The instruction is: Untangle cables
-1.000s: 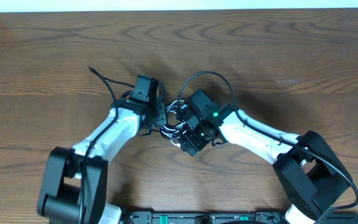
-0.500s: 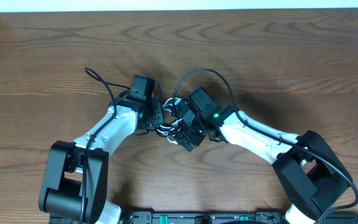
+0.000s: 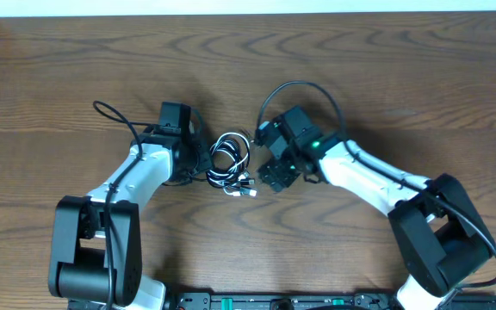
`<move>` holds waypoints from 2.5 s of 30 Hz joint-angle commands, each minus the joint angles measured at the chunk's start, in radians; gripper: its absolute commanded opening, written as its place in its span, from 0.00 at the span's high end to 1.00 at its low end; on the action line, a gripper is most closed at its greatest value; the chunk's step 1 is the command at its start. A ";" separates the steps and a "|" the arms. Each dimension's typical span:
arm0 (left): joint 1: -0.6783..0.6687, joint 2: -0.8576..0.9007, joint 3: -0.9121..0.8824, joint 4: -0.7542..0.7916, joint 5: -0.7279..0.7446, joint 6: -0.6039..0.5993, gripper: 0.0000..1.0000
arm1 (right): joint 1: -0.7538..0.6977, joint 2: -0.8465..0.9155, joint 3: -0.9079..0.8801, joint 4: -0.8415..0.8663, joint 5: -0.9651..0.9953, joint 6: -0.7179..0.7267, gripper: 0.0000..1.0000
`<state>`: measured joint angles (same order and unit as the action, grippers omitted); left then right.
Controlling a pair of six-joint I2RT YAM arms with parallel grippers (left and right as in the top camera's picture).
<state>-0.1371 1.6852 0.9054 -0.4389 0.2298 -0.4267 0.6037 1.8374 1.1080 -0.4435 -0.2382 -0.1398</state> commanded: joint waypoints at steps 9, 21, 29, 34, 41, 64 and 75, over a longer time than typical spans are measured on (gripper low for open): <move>0.009 0.001 -0.014 0.005 0.073 -0.009 0.56 | 0.014 -0.001 0.016 0.000 -0.186 -0.109 0.41; 0.009 0.001 -0.014 -0.004 0.065 -0.009 0.56 | 0.109 -0.001 0.016 0.071 -0.215 -0.107 0.61; 0.009 0.001 -0.014 -0.005 0.065 -0.009 0.56 | 0.202 -0.001 0.016 0.118 -0.154 -0.092 0.60; 0.009 0.001 -0.014 -0.008 0.065 -0.009 0.56 | 0.243 0.001 0.006 0.119 -0.038 -0.092 0.60; 0.009 0.001 -0.014 -0.008 0.065 -0.008 0.56 | 0.261 0.047 0.000 0.121 0.053 -0.055 0.64; 0.009 0.001 -0.014 -0.001 -0.018 -0.009 0.56 | 0.229 0.082 0.000 -0.013 0.161 -0.055 0.99; 0.009 0.001 -0.014 0.000 -0.034 -0.009 0.56 | 0.224 0.030 0.041 -0.008 0.166 -0.064 0.99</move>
<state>-0.1326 1.6852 0.9054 -0.4393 0.2287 -0.4305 0.8398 1.9079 1.1244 -0.4507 -0.1070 -0.1997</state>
